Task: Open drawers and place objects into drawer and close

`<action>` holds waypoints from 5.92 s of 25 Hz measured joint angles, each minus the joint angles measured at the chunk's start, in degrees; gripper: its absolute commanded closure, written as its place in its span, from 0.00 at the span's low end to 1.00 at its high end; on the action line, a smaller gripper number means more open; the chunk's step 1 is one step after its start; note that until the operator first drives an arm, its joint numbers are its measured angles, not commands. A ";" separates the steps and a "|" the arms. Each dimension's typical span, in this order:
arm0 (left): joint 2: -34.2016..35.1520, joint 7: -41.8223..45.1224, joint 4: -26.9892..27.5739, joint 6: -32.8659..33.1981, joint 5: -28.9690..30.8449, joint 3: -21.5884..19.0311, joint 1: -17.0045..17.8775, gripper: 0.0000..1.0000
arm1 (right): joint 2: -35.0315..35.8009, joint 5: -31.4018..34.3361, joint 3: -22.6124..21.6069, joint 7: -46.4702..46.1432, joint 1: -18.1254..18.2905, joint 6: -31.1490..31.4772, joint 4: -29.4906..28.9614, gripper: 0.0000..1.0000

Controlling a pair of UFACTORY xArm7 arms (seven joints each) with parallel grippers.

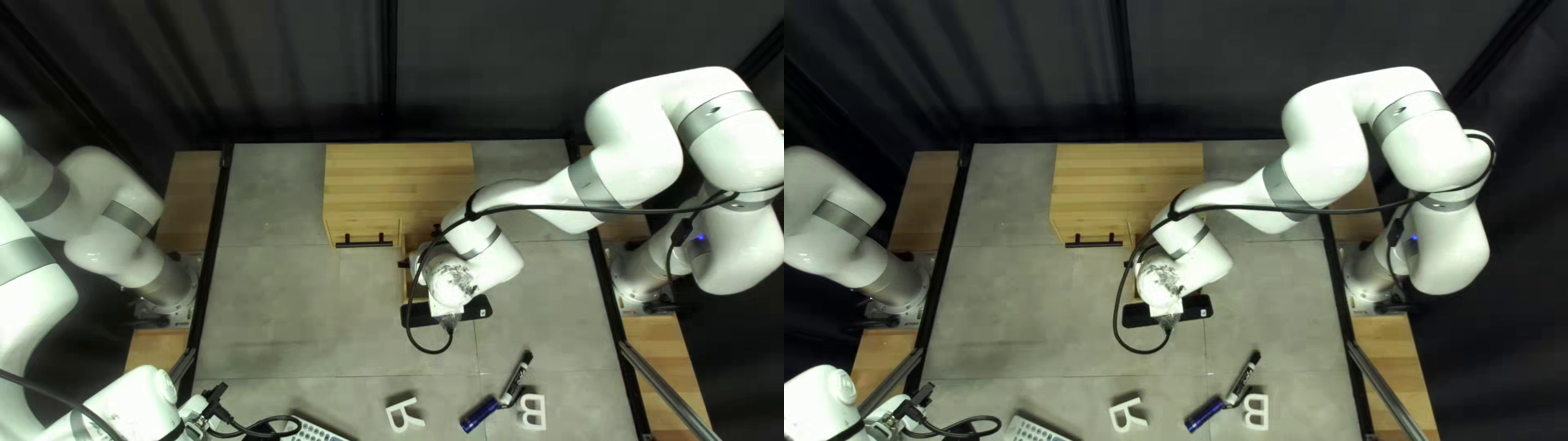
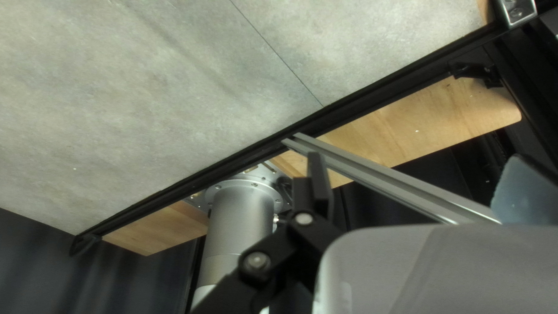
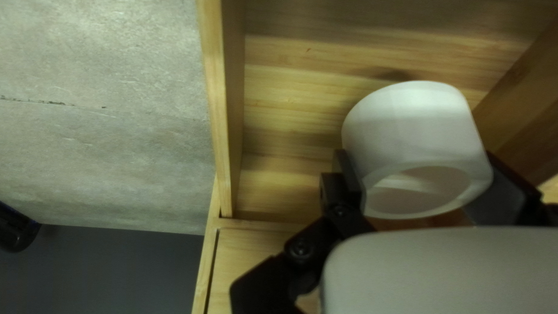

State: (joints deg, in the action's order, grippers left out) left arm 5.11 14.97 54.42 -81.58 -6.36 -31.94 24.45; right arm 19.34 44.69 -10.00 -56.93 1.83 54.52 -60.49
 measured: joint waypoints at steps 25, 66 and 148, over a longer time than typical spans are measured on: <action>0.00 0.00 0.00 0.00 0.00 0.00 0.00 0.00 | 0.70 0.99 0.67 1.83 0.19 -1.07 0.30 0.35; 0.00 0.00 0.00 0.00 0.00 0.00 0.00 0.00 | -5.34 -9.22 -4.86 6.11 -5.75 13.31 -4.00 0.00; 0.00 0.00 0.00 0.00 0.00 0.00 0.00 0.00 | 9.30 -9.92 -3.83 -5.31 -4.09 16.30 -17.33 0.00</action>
State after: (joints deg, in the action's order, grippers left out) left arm 5.11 14.97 54.42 -81.58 -6.36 -31.94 24.45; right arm 28.64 34.77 -13.83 -62.24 -2.25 70.82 -77.81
